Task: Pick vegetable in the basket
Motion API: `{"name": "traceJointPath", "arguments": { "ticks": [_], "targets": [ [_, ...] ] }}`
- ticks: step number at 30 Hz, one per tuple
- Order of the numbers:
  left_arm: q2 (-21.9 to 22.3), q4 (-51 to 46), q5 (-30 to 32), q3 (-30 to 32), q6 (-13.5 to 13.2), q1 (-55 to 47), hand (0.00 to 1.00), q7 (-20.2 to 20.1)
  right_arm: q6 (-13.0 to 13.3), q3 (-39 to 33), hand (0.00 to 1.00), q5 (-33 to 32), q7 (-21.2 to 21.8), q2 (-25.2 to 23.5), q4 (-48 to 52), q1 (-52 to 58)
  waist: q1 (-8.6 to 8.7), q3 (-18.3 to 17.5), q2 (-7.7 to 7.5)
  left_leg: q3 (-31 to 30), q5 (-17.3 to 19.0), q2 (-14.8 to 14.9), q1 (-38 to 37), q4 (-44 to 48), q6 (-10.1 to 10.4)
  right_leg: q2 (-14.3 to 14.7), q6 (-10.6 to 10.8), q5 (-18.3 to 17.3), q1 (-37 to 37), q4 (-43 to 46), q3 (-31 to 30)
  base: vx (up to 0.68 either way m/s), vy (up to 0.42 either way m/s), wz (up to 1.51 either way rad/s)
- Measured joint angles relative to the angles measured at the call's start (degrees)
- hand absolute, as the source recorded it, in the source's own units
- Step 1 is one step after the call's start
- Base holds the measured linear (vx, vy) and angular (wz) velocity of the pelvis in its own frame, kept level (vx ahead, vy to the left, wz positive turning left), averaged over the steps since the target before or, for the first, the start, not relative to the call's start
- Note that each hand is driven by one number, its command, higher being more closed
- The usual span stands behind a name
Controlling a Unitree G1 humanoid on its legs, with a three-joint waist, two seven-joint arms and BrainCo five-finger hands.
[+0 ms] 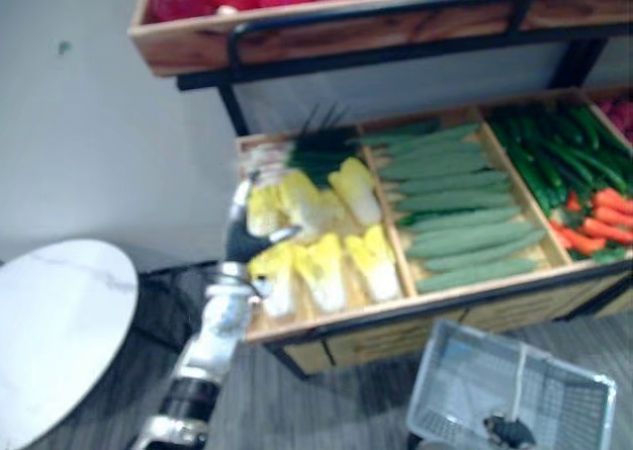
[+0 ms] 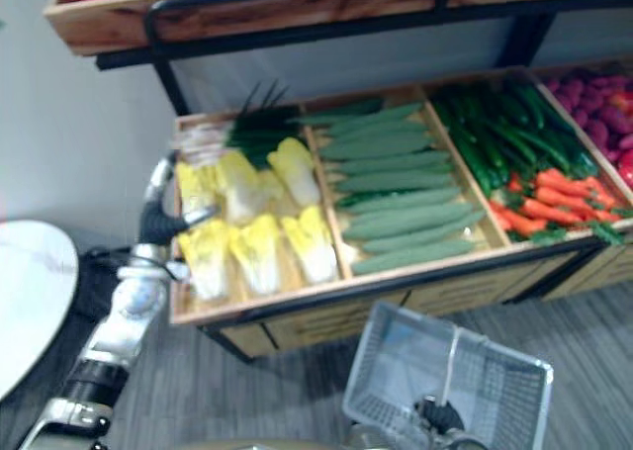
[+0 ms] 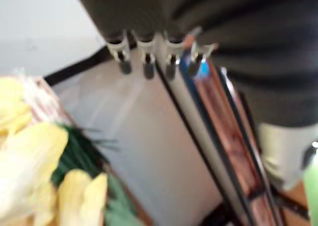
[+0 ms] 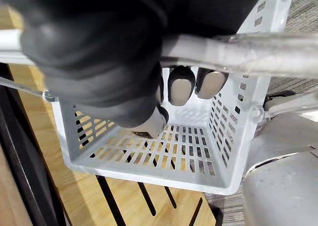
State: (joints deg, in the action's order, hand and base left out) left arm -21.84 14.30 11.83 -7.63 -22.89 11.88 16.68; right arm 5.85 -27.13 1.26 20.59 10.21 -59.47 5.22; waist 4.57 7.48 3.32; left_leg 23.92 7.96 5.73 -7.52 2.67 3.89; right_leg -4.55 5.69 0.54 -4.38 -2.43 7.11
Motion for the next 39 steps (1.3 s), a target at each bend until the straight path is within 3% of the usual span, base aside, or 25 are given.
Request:
{"name": "traceJointPath", "arguments": {
  "ticks": [5, 11, 15, 23, 31, 32, 39],
  "targets": [
    [-0.9, 7.0, 4.2, -6.4, 3.9, 1.9, 0.00, -1.9, 0.7, 0.2, 1.00, 1.1, 0.2, 0.0, 0.0, 0.0, 0.15, 0.0, -0.01, 0.9, -0.2, 0.0, -0.3, -1.0, 0.3, 0.4, -0.1, 0.8, -0.1, -1.7, -0.2, -0.01, -0.044, -0.10],
    [-0.9, 12.0, 5.5, -7.9, 10.3, 1.9, 0.00, -1.9, 0.7, 0.4, 1.00, 1.1, 1.2, 0.0, 0.1, -0.1, 0.16, 0.0, -0.05, 2.0, -0.2, -0.1, 0.0, -1.5, 0.4, 0.5, 0.2, 1.5, 0.2, -2.9, -0.7, -0.02, -0.037, -0.07],
    [-0.9, 16.4, 8.5, -9.6, 12.4, 2.0, 0.00, -2.2, 0.6, 0.5, 1.00, 0.9, 1.2, 0.0, 0.1, -0.7, 0.58, 0.4, -0.14, 2.2, -0.3, -0.1, 0.8, -1.5, 0.4, 0.5, 0.2, 1.5, 1.3, -2.6, -0.7, -0.02, -0.029, -0.03],
    [-0.8, 22.6, 11.9, -10.4, 13.0, 10.0, 0.00, 0.2, -0.6, 2.8, 1.00, -4.0, -1.5, 0.3, 0.7, -6.7, 2.57, 7.0, 0.75, 4.1, -0.5, -0.1, 5.3, 0.0, 0.5, 0.2, 0.2, 1.5, 7.8, 0.9, -2.6, -0.07, -0.029, -0.13],
    [-0.9, 24.8, 12.1, -10.5, 11.6, 16.8, 0.00, 6.7, -0.4, 4.2, 1.00, -6.9, -4.2, 1.2, 2.6, -9.2, 5.42, 12.5, 1.91, 7.5, -0.3, 0.0, 6.7, 0.6, 0.9, 0.1, 0.2, 1.5, 11.5, 3.0, -4.0, -0.02, -0.027, -0.19],
    [-0.9, 24.8, 12.1, -10.2, 11.6, 17.6, 1.00, 7.1, -0.3, 4.9, 1.00, -6.9, -4.3, 1.6, 2.9, -9.7, 5.56, 13.2, 1.97, 8.6, -0.3, 0.0, 6.9, 0.7, 0.9, 0.1, 0.2, 1.5, 12.4, 3.6, -4.0, -0.03, -0.017, -0.21],
    [-0.9, 26.9, 12.8, -9.0, 13.6, 21.0, 1.00, 5.7, -0.1, 5.7, 1.00, -8.2, -5.3, 2.5, 3.5, -10.7, 6.01, 14.9, 2.40, 10.3, 0.0, 0.2, 8.3, 2.7, 1.3, -0.4, 0.2, 1.5, 14.2, 4.8, -3.9, -0.03, -0.025, -0.09]
  ]
}}
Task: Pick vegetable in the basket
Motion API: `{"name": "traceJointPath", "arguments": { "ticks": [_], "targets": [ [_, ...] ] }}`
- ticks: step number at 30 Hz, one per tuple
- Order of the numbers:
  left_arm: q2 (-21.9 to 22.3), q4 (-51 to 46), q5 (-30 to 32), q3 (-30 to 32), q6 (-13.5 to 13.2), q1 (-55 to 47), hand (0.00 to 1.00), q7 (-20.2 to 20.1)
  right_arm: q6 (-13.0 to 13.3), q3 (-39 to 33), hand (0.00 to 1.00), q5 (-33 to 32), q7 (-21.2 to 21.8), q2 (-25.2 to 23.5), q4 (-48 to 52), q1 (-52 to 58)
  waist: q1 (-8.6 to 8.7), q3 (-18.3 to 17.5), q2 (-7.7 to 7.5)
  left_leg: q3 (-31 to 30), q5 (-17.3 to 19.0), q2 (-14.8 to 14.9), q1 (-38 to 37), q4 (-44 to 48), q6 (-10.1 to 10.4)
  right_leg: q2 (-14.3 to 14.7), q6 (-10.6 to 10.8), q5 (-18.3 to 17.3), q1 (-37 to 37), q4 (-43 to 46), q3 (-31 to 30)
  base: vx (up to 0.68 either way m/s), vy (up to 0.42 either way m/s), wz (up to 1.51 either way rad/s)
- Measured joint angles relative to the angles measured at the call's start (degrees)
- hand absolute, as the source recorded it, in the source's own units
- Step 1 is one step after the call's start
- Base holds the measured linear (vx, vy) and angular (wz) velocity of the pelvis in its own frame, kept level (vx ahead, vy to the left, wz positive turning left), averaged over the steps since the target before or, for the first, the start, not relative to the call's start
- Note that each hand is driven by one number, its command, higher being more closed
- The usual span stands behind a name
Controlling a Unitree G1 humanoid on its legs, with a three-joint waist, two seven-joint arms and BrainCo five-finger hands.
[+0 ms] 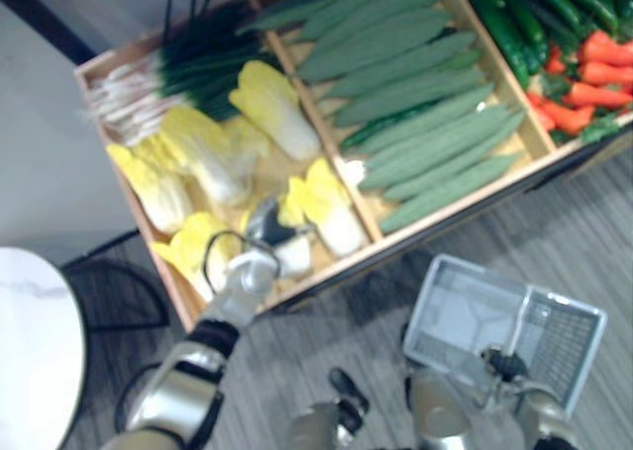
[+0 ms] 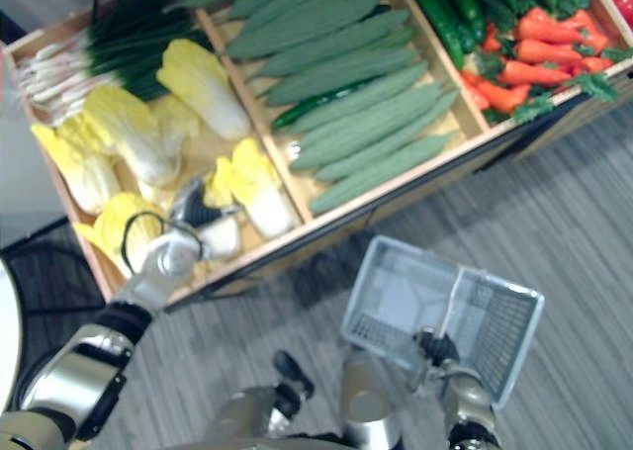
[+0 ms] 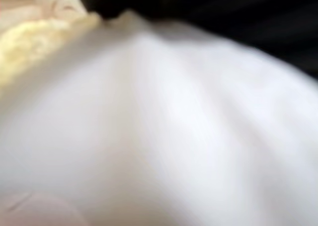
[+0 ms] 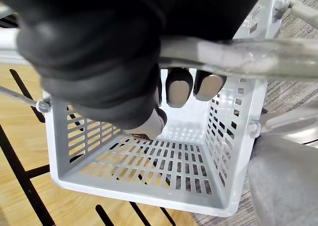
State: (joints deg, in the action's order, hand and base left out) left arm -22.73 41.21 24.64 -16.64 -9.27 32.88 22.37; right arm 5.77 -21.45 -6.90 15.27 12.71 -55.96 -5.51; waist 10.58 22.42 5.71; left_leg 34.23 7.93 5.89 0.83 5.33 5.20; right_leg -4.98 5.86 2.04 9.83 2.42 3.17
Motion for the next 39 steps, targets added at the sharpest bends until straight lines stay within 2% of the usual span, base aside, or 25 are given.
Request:
{"name": "traceJointPath", "arguments": {
  "ticks": [6, 12, 18, 21, 23, 25, 26, 28, 29, 30, 31, 32, 33, 34, 35, 36, 37, 39],
  "targets": [
    [0.1, 1.9, 1.4, 0.8, 0.7, 0.2, 1.00, 0.0, 0.6, 1.6, 1.00, -0.6, -1.0, 0.6, 0.0, 0.0, 0.07, 0.1, 0.02, 0.0, 0.1, 0.0, 0.0, 1.2, 0.1, -0.6, 0.0, -0.1, -0.1, 0.9, 1.4, -0.05, -0.019, 0.03],
    [-0.1, 1.9, 4.1, 3.3, 0.4, -2.7, 1.00, 2.4, 0.8, 1.4, 1.00, -0.4, -0.3, 1.0, -0.3, 0.8, 0.04, 0.0, 0.13, -0.4, 0.1, 0.1, -2.2, 2.4, 0.1, -1.1, -0.9, -0.7, -3.5, 1.2, 3.6, -0.05, -0.021, 0.12],
    [-1.8, -0.1, 7.8, 3.6, -3.3, -6.1, 1.00, 5.1, 0.7, -0.8, 1.00, 0.4, 1.5, 1.4, -0.4, 2.5, -0.57, -1.2, 1.12, -2.0, 0.1, 0.6, -3.3, 2.8, 0.1, -1.0, -1.1, -0.8, -6.5, -0.1, 6.3, -0.07, -0.042, 0.18],
    [-2.3, -2.7, 8.1, 3.5, -5.2, -9.3, 1.00, 6.8, 0.6, -1.5, 1.00, 0.5, 1.9, 1.9, -1.2, 4.6, -1.55, -4.2, 2.58, -2.1, 0.0, 1.1, -4.3, 2.5, 0.1, -0.4, -1.2, -0.8, -8.2, -1.3, 6.9, -0.05, -0.061, 0.04],
    [-2.8, -6.5, 8.0, 3.6, -6.8, -12.1, 1.00, 9.2, -0.2, -2.9, 1.00, 1.1, 2.6, 2.0, -1.3, 6.3, -2.13, -7.6, 3.50, -2.1, 0.0, 1.3, -4.8, 1.8, 0.0, 0.3, -1.2, -0.8, -8.6, -2.0, 7.1, -0.02, -0.069, 0.02],
    [-3.5, -9.8, 8.0, 3.6, -7.1, -13.5, 1.00, 10.6, -0.6, -3.0, 1.00, 1.4, 2.7, 2.0, -1.4, 6.9, -2.75, -8.3, 3.47, -2.1, 0.0, 1.6, -5.7, 1.8, 0.0, 0.7, -1.3, -0.8, -9.4, -2.4, 6.1, -0.04, -0.063, -0.19],
    [-4.2, -12.4, 7.8, 3.8, -7.5, -14.8, 1.00, 11.7, -0.6, -2.9, 1.00, 1.5, 2.8, 1.9, -1.6, 7.3, -3.39, -9.1, 3.09, -2.7, 0.0, 1.6, -5.9, 2.4, -0.1, 1.1, -1.6, -0.7, -9.2, -2.7, 4.5, -0.05, -0.086, -0.56],
    [-5.8, -17.0, 7.6, 5.2, -8.2, -17.5, 1.00, 13.2, -0.5, -2.9, 1.00, 1.9, 2.9, 1.9, -2.6, 6.8, -4.93, -9.8, 1.79, -8.4, 0.0, 1.2, -5.4, 5.5, -0.2, 1.7, -2.0, -0.4, -9.1, -2.9, 0.7, 0.00, -0.101, -0.84],
    [-6.5, -19.7, 7.6, 6.3, -8.3, -19.0, 1.00, 13.9, -0.3, -2.9, 1.00, 2.0, 2.9, 2.0, -3.5, 6.4, -6.16, -10.1, 1.00, -12.2, 0.2, 1.0, -4.8, 7.7, -0.4, 2.0, -2.3, 0.2, -8.7, -3.1, -1.9, 0.00, -0.082, -1.29],
    [-7.0, -23.5, 7.5, 7.9, -8.3, -21.2, 1.00, 15.1, -0.1, -2.7, 1.00, 2.0, 2.9, 2.2, -4.0, 6.0, -7.84, -10.5, 0.08, -19.0, 2.1, 0.3, -3.5, 9.8, -1.9, 2.5, -2.0, 0.6, -8.0, -3.3, -5.6, -0.04, -0.048, -1.71],
    [-7.0, -26.6, 7.4, 9.5, -8.9, -23.3, 1.00, 16.3, 0.2, -2.3, 1.00, 1.9, 2.8, 2.9, -4.0, 5.9, -8.92, -11.3, 0.20, -24.5, 3.4, 0.1, -3.3, 9.7, -2.2, 3.8, -2.2, 1.0, -6.8, -3.5, -9.0, -0.06, 0.020, -1.57],
    [-7.0, -27.8, 7.4, 10.1, -9.0, -23.8, 1.00, 16.4, 0.5, -2.1, 1.00, 1.9, 2.8, 3.2, -3.9, 5.9, -9.09, -12.0, 1.12, -25.6, 4.1, 0.1, -3.7, 9.4, -2.0, 4.2, -2.2, 1.5, -6.5, -3.7, -10.2, -0.03, 0.054, -1.29],
    [-7.0, -28.9, 7.0, 10.4, -9.3, -24.1, 1.00, 16.8, 0.6, -1.6, 1.00, 1.7, 2.7, 3.8, -3.6, 6.1, -8.96, -12.3, 0.79, -25.2, 4.8, 0.2, -4.6, 7.6, -1.7, 4.9, -1.7, 2.4, -5.9, -4.3, -11.7, 0.01, 0.098, -0.78],
    [-7.0, -29.7, 7.0, 10.4, -9.9, -23.1, 1.00, 16.9, 0.6, -1.1, 1.00, 1.2, 2.7, 4.2, -3.3, 6.4, -7.98, -13.0, 1.77, -23.6, 5.9, 0.2, -6.2, 5.5, -1.7, 5.2, -1.3, 4.2, -6.0, -5.8, -12.3, 0.00, 0.108, -0.67],
    [-7.1, -29.8, 7.0, 10.2, -11.2, -21.7, 1.00, 16.8, 0.7, -0.6, 1.00, -0.1, 2.7, 4.2, -2.8, 6.8, -7.24, -12.9, 1.40, -22.1, 6.8, -0.1, -6.8, 4.1, -1.6, 5.4, -0.9, 5.9, -5.8, -6.9, -13.2, -0.04, 0.130, -0.49],
    [-7.1, -29.8, 7.0, 10.1, -11.6, -21.2, 1.00, 16.7, 0.7, -0.4, 1.00, -0.6, 2.8, 4.1, -2.7, 7.0, -7.23, -12.8, 0.87, -21.4, 6.9, -0.3, -7.2, 3.4, -1.8, 5.3, -0.7, 6.5, -5.6, -7.2, -13.8, -0.07, 0.113, -0.74],
    [-7.5, -29.8, 5.8, 9.1, -12.1, -20.8, 1.00, 15.5, 0.7, 0.0, 1.00, -1.9, 2.8, 3.5, -1.7, 7.4, -6.90, -13.0, -0.73, -19.0, 7.0, -0.9, -8.1, 2.5, -2.0, 5.0, -0.4, 7.5, -5.1, -7.5, -15.5, -0.10, 0.118, -0.73],
    [-7.7, -29.8, 4.5, 7.1, -12.8, -20.8, 1.00, 13.8, 0.7, 1.8, 1.00, -3.5, 2.8, 3.1, 0.7, 8.4, -6.12, -13.2, -1.79, -16.7, 7.1, -0.9, -8.9, 2.4, -2.2, 4.6, -1.2, 7.5, -4.3, -7.0, -12.8, -0.08, 0.065, -0.64]
  ]
}}
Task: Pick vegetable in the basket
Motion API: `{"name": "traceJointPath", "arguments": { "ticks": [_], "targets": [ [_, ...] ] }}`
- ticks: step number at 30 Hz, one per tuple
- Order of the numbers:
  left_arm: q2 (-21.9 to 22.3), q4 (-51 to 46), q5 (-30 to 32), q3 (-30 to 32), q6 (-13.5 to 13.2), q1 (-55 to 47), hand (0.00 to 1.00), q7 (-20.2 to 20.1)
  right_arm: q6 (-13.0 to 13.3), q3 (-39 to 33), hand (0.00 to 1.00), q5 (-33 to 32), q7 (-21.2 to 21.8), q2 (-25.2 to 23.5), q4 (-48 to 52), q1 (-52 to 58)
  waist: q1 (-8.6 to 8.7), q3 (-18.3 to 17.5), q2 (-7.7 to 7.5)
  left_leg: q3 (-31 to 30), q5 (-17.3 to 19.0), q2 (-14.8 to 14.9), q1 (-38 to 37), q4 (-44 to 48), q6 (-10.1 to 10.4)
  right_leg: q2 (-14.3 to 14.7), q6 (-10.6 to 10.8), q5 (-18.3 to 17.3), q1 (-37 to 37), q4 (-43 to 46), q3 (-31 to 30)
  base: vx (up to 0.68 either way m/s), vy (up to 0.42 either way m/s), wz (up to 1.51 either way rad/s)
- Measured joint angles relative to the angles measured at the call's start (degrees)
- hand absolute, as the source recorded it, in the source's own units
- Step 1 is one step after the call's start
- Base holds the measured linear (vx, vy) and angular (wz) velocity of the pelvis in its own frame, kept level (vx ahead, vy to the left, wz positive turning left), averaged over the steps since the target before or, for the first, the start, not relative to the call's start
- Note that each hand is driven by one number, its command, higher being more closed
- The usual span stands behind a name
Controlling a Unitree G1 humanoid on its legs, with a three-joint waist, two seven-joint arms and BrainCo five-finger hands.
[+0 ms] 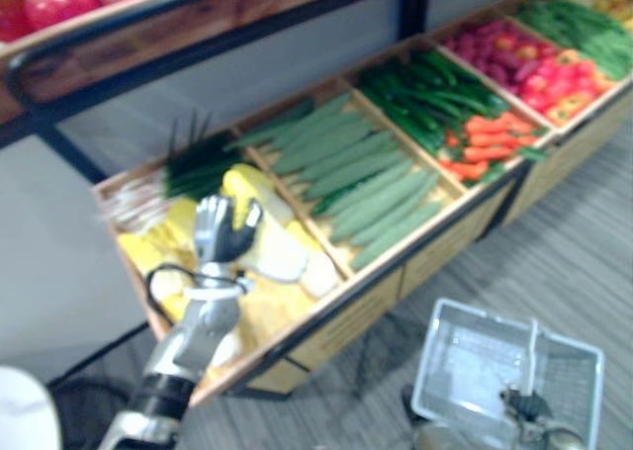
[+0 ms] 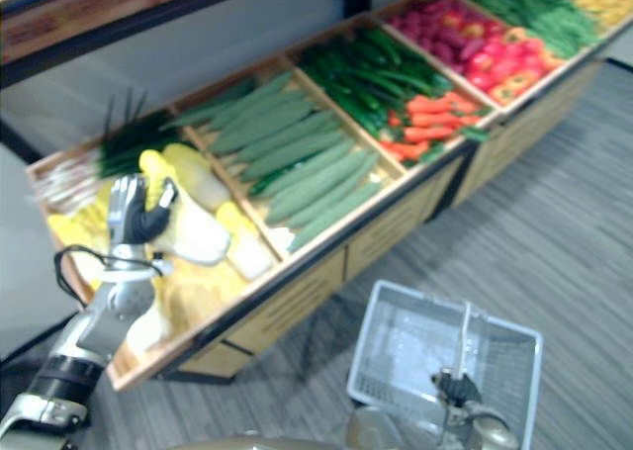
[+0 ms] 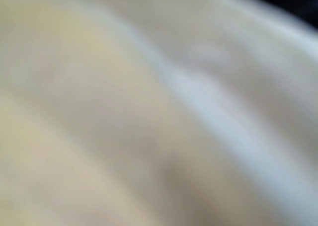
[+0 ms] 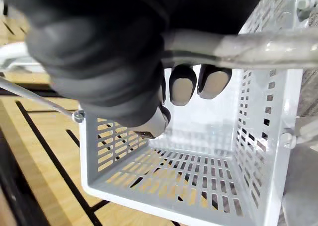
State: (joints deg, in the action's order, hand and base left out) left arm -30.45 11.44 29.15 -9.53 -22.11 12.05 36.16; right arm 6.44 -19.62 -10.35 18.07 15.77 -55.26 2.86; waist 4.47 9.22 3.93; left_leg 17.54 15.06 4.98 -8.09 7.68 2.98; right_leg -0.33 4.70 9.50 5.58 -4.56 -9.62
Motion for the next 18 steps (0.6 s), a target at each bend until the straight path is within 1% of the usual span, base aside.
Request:
{"name": "traceJointPath", "arguments": {
  "ticks": [1, 2, 3, 4, 5, 6, 7, 8, 9, 10, 11, 12, 13, 14, 15, 16, 17, 18],
  "targets": [
    [0.1, 0.0, -0.7, -1.3, -0.6, 0.0, 1.00, -1.2, 0.0, 0.6, 1.00, -1.1, 0.0, -0.3, 1.3, 0.5, 0.08, -0.2, -0.29, 2.6, 0.0, 0.2, -0.3, -0.4, 0.0, -0.9, -2.7, -2.2, 1.4, 2.5, 5.8, -0.09, 0.047, -1.02],
    [0.7, 0.0, -2.0, -2.6, -1.3, 0.0, 1.00, -3.3, 0.2, 2.8, 1.00, -2.2, -0.3, -0.6, 3.4, 0.2, -0.08, -0.2, -0.43, 6.3, 0.1, 0.7, -0.4, -0.6, -0.2, -3.1, -6.4, -5.0, 5.8, 10.8, 16.2, -0.07, 0.045, -1.12],
    [0.9, 0.0, -2.1, -3.1, -1.4, -0.1, 1.00, -4.0, 0.3, 3.9, 1.00, -2.5, -0.4, -0.8, 4.1, -0.1, -0.05, -0.4, -0.74, 7.7, 0.1, 0.6, -0.6, -0.6, -0.2, -4.2, -7.0, -6.1, 7.2, 13.9, 19.1, 0.00, 0.023, -1.23],
    [1.3, -0.1, -2.2, -4.5, -1.4, -0.1, 1.00, -5.7, 0.3, 6.0, 1.00, -3.5, -1.0, -1.1, 5.2, -0.6, 0.04, -0.6, -1.35, 10.1, 0.2, 0.5, -1.2, -0.5, -0.2, -5.5, -6.9, -8.3, 8.7, 18.1, 23.2, 0.07, -0.008, -1.07],
    [1.9, -0.1, -3.6, -6.5, -1.4, -0.1, 1.00, -7.8, 0.3, 8.8, 1.00, -3.7, -2.1, -1.2, 6.4, -0.7, 0.11, -1.0, -2.08, 12.1, 0.5, 0.2, -1.4, 0.3, 0.2, -6.7, -7.5, -9.2, 10.0, 20.5, 27.2, 0.09, -0.029, -1.39],
    [3.7, -0.6, -4.4, -7.7, -1.3, -0.6, 1.00, -10.0, 0.3, 11.4, 1.00, -3.7, -3.0, -1.3, 7.7, -0.8, 0.05, -0.9, -2.56, 14.0, 0.9, -0.2, -1.0, 2.2, 0.5, -6.6, -9.5, -7.7, 11.5, 22.1, 30.6, 0.04, -0.043, -1.35],
    [4.6, -0.7, -4.5, -8.0, -1.3, -1.1, 1.00, -11.0, 0.3, 13.1, 1.00, -3.7, -3.6, -1.5, 8.0, -1.5, -0.10, -0.8, -2.62, 15.3, 0.9, 0.1, -0.8, 3.0, 0.2, -5.7, -11.9, -6.3, 11.9, 21.8, 31.5, -0.05, -0.069, -1.84],
    [5.8, -0.7, -4.8, -8.3, -1.1, -2.7, 1.00, -12.8, 0.3, 16.8, 1.00, -3.6, -4.9, -2.4, 9.1, -2.6, -0.41, -0.5, -3.65, 16.4, 1.4, 0.1, 0.0, 3.5, -1.9, -2.7, -18.1, -1.7, 11.9, 17.7, 31.0, -0.15, -0.074, -2.35],
    [6.0, -1.2, -5.9, -9.0, -1.1, -4.3, 1.00, -14.3, 0.2, 19.3, 1.00, -3.6, -5.5, -3.6, 11.4, -3.9, -1.44, -0.6, -2.40, 18.5, 0.3, 0.4, 0.0, -1.5, -3.3, -1.0, -19.6, -3.4, 11.2, 16.7, 34.6, -0.19, -0.067, -2.34],
    [6.7, -1.1, -5.9, -9.6, -1.0, -4.6, 1.00, -14.9, 0.2, 20.5, 1.00, -3.7, -6.0, -4.4, 11.9, -3.7, -1.16, -0.5, -3.52, 21.0, 0.6, 0.3, -0.6, -0.7, -1.7, -3.8, -18.1, -10.5, 11.6, 22.4, 39.9, -0.14, -0.099, -1.80],
    [8.4, -1.1, -5.9, -11.0, -0.3, -5.5, 1.00, -15.5, 0.2, 21.9, 1.00, -3.6, -7.0, -5.2, 12.1, -3.4, -0.22, -0.4, -4.51, 23.8, 1.4, 0.5, 0.0, 2.5, -2.0, -9.4, -15.5, -18.7, 11.3, 30.8, 47.9, 0.00, -0.156, -1.15],
    [11.4, -0.7, -5.8, -13.2, 0.0, -7.0, 1.00, -16.0, 0.0, 22.2, 1.00, -3.6, -8.1, -5.1, 12.8, -3.2, -0.11, -0.4, -4.05, 25.8, 3.0, 2.2, 0.7, 5.9, -1.3, -12.7, -13.3, -21.8, 10.0, 34.7, 52.2, 0.04, -0.145, -1.02],
    [12.6, -0.5, -5.7, -14.6, 0.1, -7.8, 1.00, -16.1, -0.2, 22.4, 1.00, -3.5, -8.7, -5.1, 13.3, -3.2, -0.14, -0.4, -4.02, 26.7, 3.9, 2.9, 1.0, 8.1, -1.1, -13.7, -11.7, -22.7, 9.2, 34.7, 52.9, 0.16, -0.201, -1.13],
    [14.4, 0.5, -5.2, -17.7, 0.4, -8.5, 1.00, -16.2, -0.9, 23.4, 1.00, -3.2, -9.1, -5.2, 14.5, -2.6, -0.61, 0.0, -3.82, 27.6, 6.0, 5.5, 1.5, 13.4, -0.7, -12.0, -11.1, -24.1, 8.1, 33.2, 52.5, 0.13, -0.180, -1.10],
    [16.7, 2.6, -5.2, -19.8, 1.1, -8.6, 1.00, -16.4, -1.2, 24.3, 1.00, -3.0, -9.3, -5.0, 14.9, -2.5, -0.56, 0.2, -2.46, 26.7, 7.0, 8.8, 2.0, 19.0, -1.3, -8.3, -11.4, -24.1, 6.9, 30.9, 49.9, 0.18, -0.271, -1.11],
    [17.7, 3.5, -5.0, -20.0, 1.4, -8.8, 1.00, -16.3, -1.3, 24.9, 1.00, -2.8, -9.3, -5.0, 15.4, -2.5, -0.72, 0.3, -2.13, 25.7, 7.3, 10.4, 2.6, 22.2, -1.8, -6.8, -11.5, -24.1, 6.3, 30.0, 47.9, 0.08, -0.231, -1.08],
    [19.0, 4.9, -3.9, -20.0, 1.5, -9.2, 1.00, -15.7, -1.7, 26.0, 1.00, -1.7, -8.9, -5.0, 17.0, -2.0, -0.80, 0.3, -1.88, 21.7, 8.3, 12.7, 4.5, 29.0, -3.9, -4.2, -11.6, -24.4, 5.7, 28.9, 44.0, 0.04, -0.219, -0.98],
    [19.1, 5.3, -3.6, -20.0, 1.5, -9.4, 1.00, -15.3, -1.7, 26.6, 1.00, -1.1, -8.8, -4.8, 17.4, -1.9, -0.78, 0.3, -1.88, 18.9, 8.8, 13.0, 5.9, 32.0, -4.7, -3.1, -11.5, -24.5, 5.5, 28.4, 42.4, -0.01, -0.213, -1.30]
  ]
}}
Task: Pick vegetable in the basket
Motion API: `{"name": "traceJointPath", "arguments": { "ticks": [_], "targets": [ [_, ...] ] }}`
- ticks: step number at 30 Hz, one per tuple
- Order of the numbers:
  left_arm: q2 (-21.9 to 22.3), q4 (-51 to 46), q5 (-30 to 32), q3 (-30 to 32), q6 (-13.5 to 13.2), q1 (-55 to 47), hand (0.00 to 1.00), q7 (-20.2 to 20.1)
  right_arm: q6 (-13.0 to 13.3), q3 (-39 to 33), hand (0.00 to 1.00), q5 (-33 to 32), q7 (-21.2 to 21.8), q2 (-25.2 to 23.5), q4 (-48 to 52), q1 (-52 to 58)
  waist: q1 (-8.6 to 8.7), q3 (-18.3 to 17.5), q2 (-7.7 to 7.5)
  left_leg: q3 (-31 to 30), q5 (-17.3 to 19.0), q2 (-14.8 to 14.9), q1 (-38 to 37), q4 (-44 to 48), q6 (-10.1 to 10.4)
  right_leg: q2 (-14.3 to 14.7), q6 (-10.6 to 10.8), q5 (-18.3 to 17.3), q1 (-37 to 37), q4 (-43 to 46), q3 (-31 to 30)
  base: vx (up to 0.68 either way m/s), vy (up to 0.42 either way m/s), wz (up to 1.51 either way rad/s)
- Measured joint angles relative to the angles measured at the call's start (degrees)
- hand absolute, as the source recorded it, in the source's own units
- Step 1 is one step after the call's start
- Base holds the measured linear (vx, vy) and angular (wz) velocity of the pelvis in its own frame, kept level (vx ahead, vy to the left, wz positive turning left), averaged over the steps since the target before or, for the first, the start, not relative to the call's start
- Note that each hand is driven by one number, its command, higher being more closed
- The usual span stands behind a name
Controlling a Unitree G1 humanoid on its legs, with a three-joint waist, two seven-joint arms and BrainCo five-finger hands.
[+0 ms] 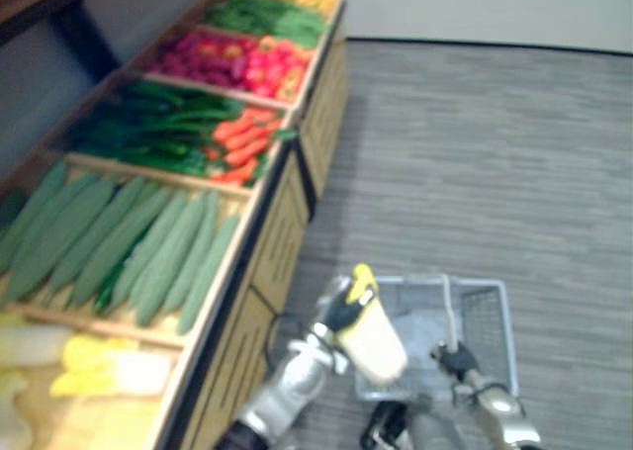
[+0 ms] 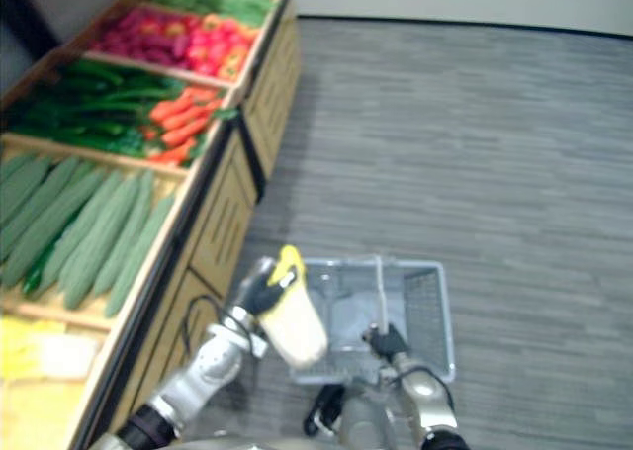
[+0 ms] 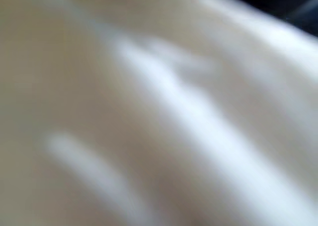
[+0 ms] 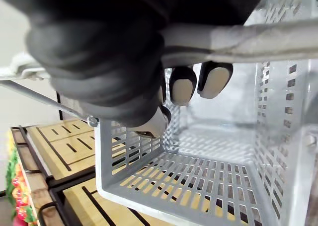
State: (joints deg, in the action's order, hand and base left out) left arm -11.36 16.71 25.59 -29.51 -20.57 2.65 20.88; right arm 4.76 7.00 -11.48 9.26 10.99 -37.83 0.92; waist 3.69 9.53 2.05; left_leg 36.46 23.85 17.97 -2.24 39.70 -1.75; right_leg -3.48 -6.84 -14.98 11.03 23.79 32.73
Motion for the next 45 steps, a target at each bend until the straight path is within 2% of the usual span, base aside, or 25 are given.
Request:
{"name": "traceJointPath", "arguments": {
  "ticks": [3, 4, 5, 7, 10, 14, 16, 17, 18, 19, 21, 22, 23, 25, 27, 28, 29, 30, 31, 32, 35, 37, 41, 43, 45],
  "targets": [
    [-0.1, 0.3, 0.4, 0.7, 0.1, -1.6, 1.00, 2.8, 0.1, 2.9, 1.00, 0.9, 1.4, 2.5, 0.9, -0.3, -2.32, 0.1, 0.17, -17.4, 0.7, -5.4, 8.8, 7.2, 2.1, 4.8, 1.9, 0.2, -1.5, -6.1, -8.3, 0.02, -0.175, -1.79],
    [0.9, 0.3, 0.3, 1.3, 0.3, -3.0, 1.00, 4.2, 0.0, 3.3, 1.00, 2.7, 1.9, 4.3, 1.8, -0.6, -3.52, 0.7, 1.43, -22.6, 0.0, -8.1, 11.4, 3.3, 4.7, 2.9, 2.5, -0.1, -1.6, -0.5, -8.8, 0.15, -0.051, -1.52],
    [0.5, 0.0, 0.4, 1.5, 0.3, -3.2, 1.00, 4.3, -0.2, 3.6, 1.00, 2.8, 1.9, 4.4, 2.1, -0.5, -3.49, 1.2, 0.29, -23.4, -0.3, -8.8, 11.9, 1.8, 5.6, 2.8, 2.3, -2.2, -2.4, -1.4, -11.0, 0.19, -0.010, -1.22],
    [2.2, 1.3, 0.4, 1.4, 1.1, -3.3, 1.00, 4.0, -2.2, 3.1, 1.00, 5.1, 0.7, 5.1, 2.0, -0.5, -2.71, 1.3, 2.93, -26.2, -0.6, -10.3, 14.4, -4.7, 5.7, 4.5, 2.3, -1.6, -4.5, -3.2, -12.2, 0.16, 0.022, -0.32],
    [2.6, 1.4, 0.2, 0.9, 1.2, -5.0, 1.00, 3.2, -3.7, 3.1, 1.00, 6.9, -0.3, 4.7, 2.1, -0.5, -2.68, 1.5, 2.31, -25.1, -6.2, -14.7, 17.0, -15.4, 5.3, 5.3, 4.5, -0.2, -7.8, -8.9, -14.1, 0.17, -0.057, -0.21],
    [2.4, 4.6, 0.1, -0.9, 1.2, -5.2, 1.00, 1.0, -3.6, 5.0, 1.00, 6.9, 0.5, 3.7, 2.4, -0.6, -3.71, 0.9, 1.28, -19.2, -13.4, -13.6, 16.8, -19.8, 2.6, 8.0, 4.5, 1.5, -11.4, -13.8, -15.8, 0.25, -0.041, -0.26],
    [2.4, 5.4, 0.2, -1.9, 1.2, -4.7, 1.00, 0.0, -3.6, 5.2, 1.00, 6.3, 2.3, 3.6, 4.8, -0.6, -3.81, 0.4, 0.25, -17.7, -14.3, -13.3, 17.0, -20.3, 1.5, 8.5, 4.5, 1.5, -11.4, -15.0, -17.2, 0.36, -0.014, -0.40],
    [2.4, 7.2, 0.4, -3.0, 1.4, -3.6, 1.00, -1.2, -3.5, 5.7, 1.00, 5.4, 3.7, 3.4, 6.2, -0.6, -3.92, 0.3, -1.48, -15.8, -14.6, -13.3, 17.0, -20.3, 0.6, 8.4, 4.5, 1.0, -11.3, -15.2, -18.1, 0.27, 0.016, -0.27],
    [2.4, 7.3, 0.4, -3.1, 1.5, -3.5, 1.00, -1.3, -3.5, 5.8, 1.00, 5.3, 3.8, 3.4, 6.2, -0.6, -3.92, 0.2, -1.59, -15.7, -14.6, -13.3, 16.9, -20.3, 0.5, 8.4, 4.5, 0.9, -11.3, -15.2, -18.1, 0.25, 0.035, -0.25],
    [2.2, 10.1, 0.6, -4.6, 2.4, -1.8, 1.00, -2.5, -3.4, 6.9, 1.00, 3.6, 4.8, 2.8, 6.6, -0.4, -3.87, -0.4, -3.67, -13.6, -14.6, -13.6, 16.4, -20.9, -0.9, 7.9, 4.9, -0.2, -10.6, -12.7, -17.4, 0.25, 0.019, -0.09],
    [2.1, 15.1, 2.3, -6.3, 3.8, 0.7, 1.00, -4.5, -3.5, 8.3, 1.00, 1.2, 6.3, 1.5, 7.2, -0.4, -3.84, -0.5, -6.47, -13.2, -14.6, -13.1, 11.8, -24.4, -1.1, 4.1, 5.8, 0.2, -3.3, 8.3, -14.1, 0.32, -0.009, -0.03],
    [1.6, 15.8, 2.6, -6.9, 4.1, 1.1, 1.00, -5.0, -3.5, 9.2, 1.00, 0.6, 6.5, 1.2, 7.8, -0.1, -3.78, -0.5, -7.05, -13.4, -14.5, -13.2, 10.3, -24.9, -1.0, 2.4, 7.8, 1.8, -1.0, 15.0, -13.3, 0.36, -0.041, 0.20],
    [1.1, 17.1, 3.6, -8.1, 4.9, 1.6, 1.00, -5.8, -3.5, 10.4, 1.00, -1.3, 7.1, 1.0, 9.0, 0.8, -3.58, -0.6, -7.23, -14.6, -14.1, -13.1, 7.7, -25.6, -1.0, -0.4, 7.7, 3.1, 3.5, 26.2, -12.6, 0.31, -0.056, 0.30],
    [1.1, 18.5, 5.0, -8.8, 5.6, 2.1, 1.00, -6.3, -3.5, 11.8, 1.00, -3.2, 7.5, 1.0, 12.1, 1.6, -2.35, -0.5, -6.22, -17.9, -13.9, -11.8, 5.3, -26.7, -0.7, -3.0, 4.9, 0.8, 7.4, 30.0, -12.7, 0.36, -0.098, 0.64],
    [1.1, 20.4, 5.1, -9.8, 6.9, 2.6, 1.00, -6.3, -3.5, 12.8, 1.00, -4.7, 8.4, 0.9, 15.9, 1.9, -2.03, -0.1, -5.37, -19.9, -13.7, -9.8, 3.7, -27.1, -0.5, -3.8, 5.3, 1.1, 8.7, 22.4, -13.7, 0.31, -0.138, 0.63],
    [1.1, 22.2, 5.2, -11.2, 7.8, 3.4, 1.00, -6.2, -3.5, 13.9, 1.00, -5.1, 8.9, 0.9, 18.7, 2.0, -1.92, 0.1, -5.02, -20.9, -13.4, -8.8, 3.0, -27.5, 0.1, -3.7, 7.2, 2.4, 8.6, 12.6, -15.5, 0.27, -0.212, 0.61],
    [1.0, 24.2, 5.2, -13.2, 9.0, 4.6, 1.00, -6.1, -3.5, 14.2, 1.00, -5.4, 9.2, 0.5, 21.6, 2.2, -1.67, -0.3, -5.81, -22.4, -12.7, -8.6, 3.1, -27.5, 1.2, -3.8, 9.4, 4.7, 8.1, 1.3, -18.2, 0.27, -0.242, 0.69],
    [1.0, 24.9, 5.2, -14.1, 9.5, 5.2, 1.00, -6.0, -3.5, 14.3, 1.00, -5.4, 9.6, 0.4, 23.0, 2.2, -1.30, -0.6, -6.60, -23.4, -12.0, -8.6, 3.1, -27.4, 2.6, -3.8, 9.6, 6.4, 7.4, -4.2, -19.9, 0.34, -0.376, 0.88],
    [0.7, 26.2, 5.3, -15.2, 9.9, 6.1, 1.00, -5.4, -3.6, 14.7, 1.00, -5.4, 10.1, -0.1, 25.1, 2.2, -0.57, -0.7, -8.45, -25.0, -10.4, -9.7, 3.1, -26.2, 6.2, -4.8, 10.9, 12.6, 5.7, -11.1, -23.0, 0.33, -0.417, 0.83],
    [1.2, 27.9, 6.2, -15.1, 10.1, 6.9, 1.00, -4.3, -4.2, 15.3, 1.00, -5.3, 10.1, 0.1, 25.2, 2.0, -0.44, -0.1, -7.35, -26.5, -9.5, -8.3, 3.0, -24.9, 7.7, -3.4, 10.1, 15.7, 4.5, -10.7, -22.9, 0.32, -0.410, 0.67],
    [2.2, 29.8, 7.8, -15.1, 9.9, 8.4, 1.00, -2.5, -7.8, 16.0, 1.00, -5.4, 11.0, 1.6, 28.0, 1.6, -0.54, 0.0, -4.86, -26.4, -9.7, -5.2, 2.6, -24.0, 7.8, -2.0, 8.1, 11.1, 4.9, -4.5, -20.1, 0.24, -0.260, 0.30],
    [2.4, 31.5, 9.2, -14.6, 9.8, 8.8, 1.00, -1.1, -9.7, 16.0, 1.00, -5.7, 11.5, 2.7, 28.7, 1.8, -0.52, 0.0, -4.88, -26.4, -10.1, -4.4, 2.3, -22.9, 7.7, -2.0, 7.6, 8.1, 4.8, -2.3, -19.4, 0.19, -0.189, 0.29],
    [3.8, 34.3, 10.9, -7.8, 10.0, 8.7, 1.00, 2.1, -14.8, 16.3, 1.00, -9.4, 14.3, 5.8, 32.8, 1.9, -0.69, 1.5, -3.43, -29.2, -13.1, 0.8, 13.8, 4.2, 4.3, 0.5, 6.4, 5.0, -0.3, -3.8, -17.8, 0.18, -0.111, 0.10],
    [3.9, 34.9, 11.7, -5.4, 9.9, 8.8, 1.00, 4.1, -16.1, 16.0, 1.00, -10.0, 15.6, 6.0, 33.2, 3.2, -0.80, 2.1, -3.39, -29.1, -10.0, -1.0, 17.0, 10.0, 4.0, 0.2, 5.7, 4.2, -4.8, -5.4, -17.8, 0.25, 0.046, 0.04],
    [3.8, 34.7, 11.8, -3.4, 9.8, 9.1, 1.00, 6.5, -16.7, 16.0, 1.00, -10.0, 17.3, 6.1, 34.3, 4.0, -0.79, 2.6, -3.59, -25.0, -8.6, -4.6, 18.7, 2.9, 3.4, -0.9, 6.3, 3.8, -8.1, -7.7, -18.0, 0.25, 0.113, 0.04]
  ]
}}
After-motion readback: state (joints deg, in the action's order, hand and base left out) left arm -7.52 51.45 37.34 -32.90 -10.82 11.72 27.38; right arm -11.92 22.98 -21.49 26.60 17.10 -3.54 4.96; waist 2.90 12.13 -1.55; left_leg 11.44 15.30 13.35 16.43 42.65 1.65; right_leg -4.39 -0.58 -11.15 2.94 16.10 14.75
